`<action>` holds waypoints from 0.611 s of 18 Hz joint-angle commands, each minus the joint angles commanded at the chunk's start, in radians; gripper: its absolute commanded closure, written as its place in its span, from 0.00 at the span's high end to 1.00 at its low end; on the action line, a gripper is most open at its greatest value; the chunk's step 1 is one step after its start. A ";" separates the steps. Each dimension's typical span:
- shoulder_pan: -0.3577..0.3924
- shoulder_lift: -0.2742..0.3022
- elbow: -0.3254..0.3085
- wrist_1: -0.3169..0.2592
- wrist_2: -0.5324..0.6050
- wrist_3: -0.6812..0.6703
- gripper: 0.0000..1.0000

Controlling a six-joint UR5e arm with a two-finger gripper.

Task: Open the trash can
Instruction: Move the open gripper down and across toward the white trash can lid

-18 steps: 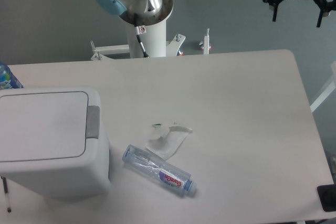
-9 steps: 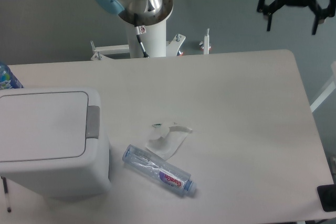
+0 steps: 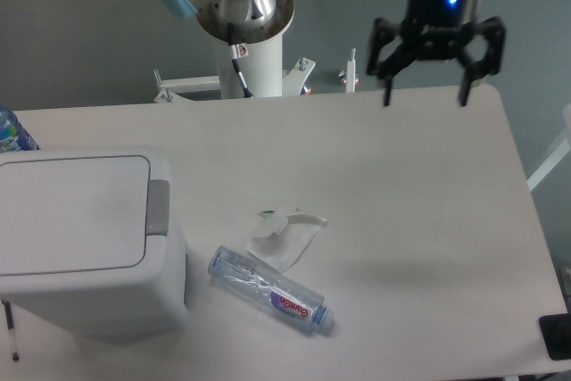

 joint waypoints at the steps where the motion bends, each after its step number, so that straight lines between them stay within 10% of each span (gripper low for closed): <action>1: -0.002 -0.009 0.000 0.000 -0.023 -0.026 1.00; 11: -0.147 -0.064 -0.008 0.097 -0.054 -0.102 1.00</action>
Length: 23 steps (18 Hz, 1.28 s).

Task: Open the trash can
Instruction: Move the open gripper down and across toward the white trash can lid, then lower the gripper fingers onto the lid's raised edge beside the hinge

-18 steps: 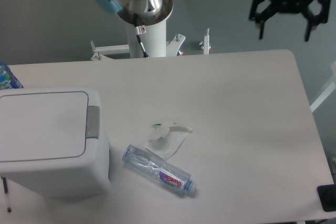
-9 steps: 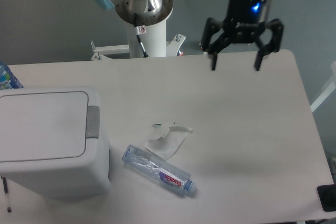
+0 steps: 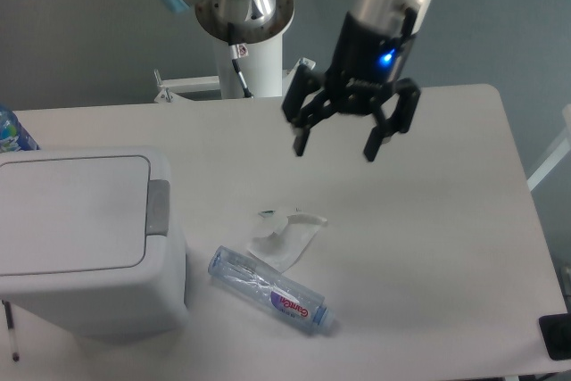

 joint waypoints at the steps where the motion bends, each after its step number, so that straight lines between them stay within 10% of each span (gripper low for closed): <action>1: -0.012 -0.003 -0.002 0.003 0.000 -0.003 1.00; 23: -0.170 -0.034 -0.057 0.031 0.002 -0.029 1.00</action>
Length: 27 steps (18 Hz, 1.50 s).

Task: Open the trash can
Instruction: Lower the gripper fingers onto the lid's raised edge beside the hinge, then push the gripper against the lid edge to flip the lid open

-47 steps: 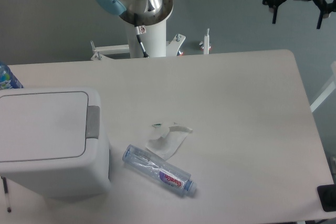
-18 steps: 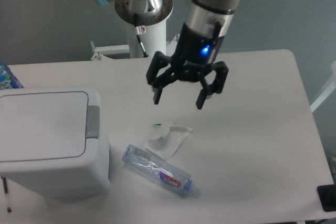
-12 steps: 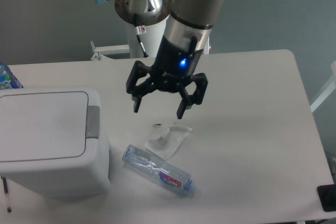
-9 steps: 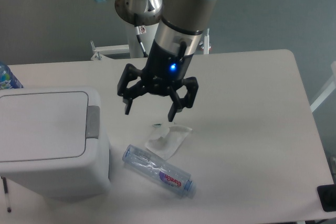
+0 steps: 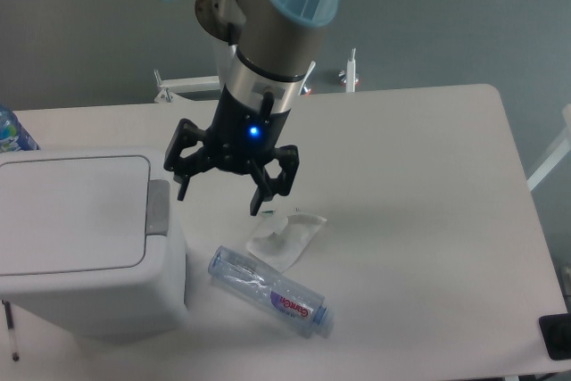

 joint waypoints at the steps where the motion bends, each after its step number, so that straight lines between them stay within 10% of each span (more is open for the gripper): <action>1: -0.002 0.000 -0.002 0.006 0.002 0.000 1.00; 27: -0.012 -0.012 -0.017 0.014 0.002 0.006 1.00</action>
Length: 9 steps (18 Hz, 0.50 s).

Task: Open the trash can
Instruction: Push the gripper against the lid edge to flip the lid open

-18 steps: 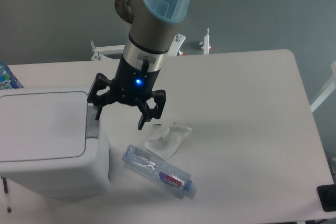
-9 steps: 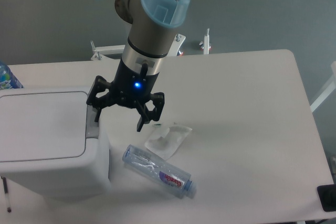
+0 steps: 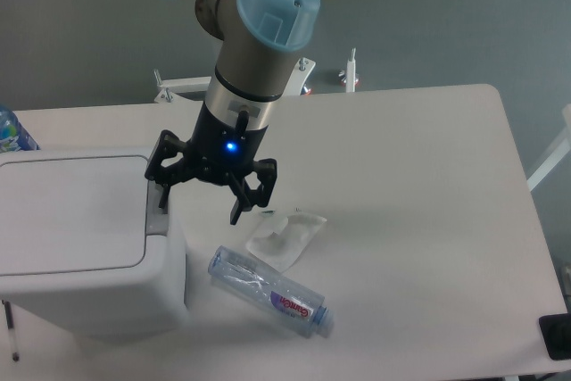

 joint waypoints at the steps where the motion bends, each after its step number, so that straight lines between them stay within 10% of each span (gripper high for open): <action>1: 0.000 0.000 0.000 0.002 0.000 0.000 1.00; 9: 0.000 -0.006 -0.002 0.011 0.000 0.002 1.00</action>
